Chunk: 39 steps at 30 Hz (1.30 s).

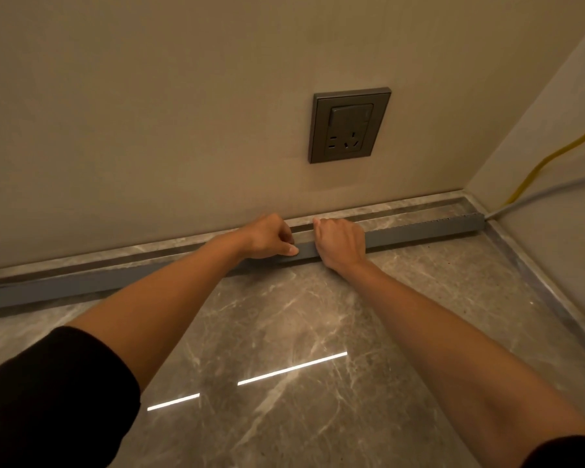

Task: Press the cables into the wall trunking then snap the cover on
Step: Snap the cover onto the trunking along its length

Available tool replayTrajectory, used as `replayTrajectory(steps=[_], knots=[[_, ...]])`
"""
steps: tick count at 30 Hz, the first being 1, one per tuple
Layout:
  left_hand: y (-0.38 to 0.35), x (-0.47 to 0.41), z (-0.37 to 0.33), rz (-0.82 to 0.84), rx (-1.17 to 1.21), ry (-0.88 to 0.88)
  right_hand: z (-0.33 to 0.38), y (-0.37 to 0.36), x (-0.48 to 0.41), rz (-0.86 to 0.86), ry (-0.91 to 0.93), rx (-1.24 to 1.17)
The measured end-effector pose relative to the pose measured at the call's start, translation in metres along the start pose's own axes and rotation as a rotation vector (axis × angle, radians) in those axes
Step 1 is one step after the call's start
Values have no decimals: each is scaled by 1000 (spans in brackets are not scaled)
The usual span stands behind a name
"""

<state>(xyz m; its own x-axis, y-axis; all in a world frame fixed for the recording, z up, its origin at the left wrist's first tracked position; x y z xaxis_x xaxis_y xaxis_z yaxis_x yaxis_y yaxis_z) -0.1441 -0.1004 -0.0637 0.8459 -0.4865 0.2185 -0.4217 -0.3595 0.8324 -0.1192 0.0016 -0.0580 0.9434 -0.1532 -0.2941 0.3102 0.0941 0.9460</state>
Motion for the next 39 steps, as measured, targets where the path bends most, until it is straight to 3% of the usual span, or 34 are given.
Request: replayTrajectory(steps=[6, 13, 18, 22, 30, 39], knots=[[3, 4, 14, 19, -59, 24, -5, -1, -3, 31, -1, -26], [5, 25, -5, -141, -442, -232, -20, 5, -9, -25, -49, -26], [3, 18, 1, -191, -448, -133, -29, 3, 4, 33, 58, -155], [2, 12, 3, -214, -425, -71, -37, 1, 8, 29, 166, -119], [15, 17, 18, -228, -360, -21, -29, 7, 1, 126, 197, 27], [45, 67, 76, -289, -464, 116, 47, 9, 9, 179, 307, -19]])
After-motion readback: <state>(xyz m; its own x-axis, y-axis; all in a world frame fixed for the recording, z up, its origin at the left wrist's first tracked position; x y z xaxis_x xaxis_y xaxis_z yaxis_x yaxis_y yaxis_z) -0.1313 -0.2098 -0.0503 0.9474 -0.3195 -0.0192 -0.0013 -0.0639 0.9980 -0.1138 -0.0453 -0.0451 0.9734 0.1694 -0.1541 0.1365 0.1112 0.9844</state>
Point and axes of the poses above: each hand's wrist, its own x-axis away from the middle knuckle, its own y-axis out of the back of the hand, z = x × y, the point moved 8 cm from there along -x, towards the middle knuckle, and after that the axes turned 12 degrees about -z, right-handed, at the moved point
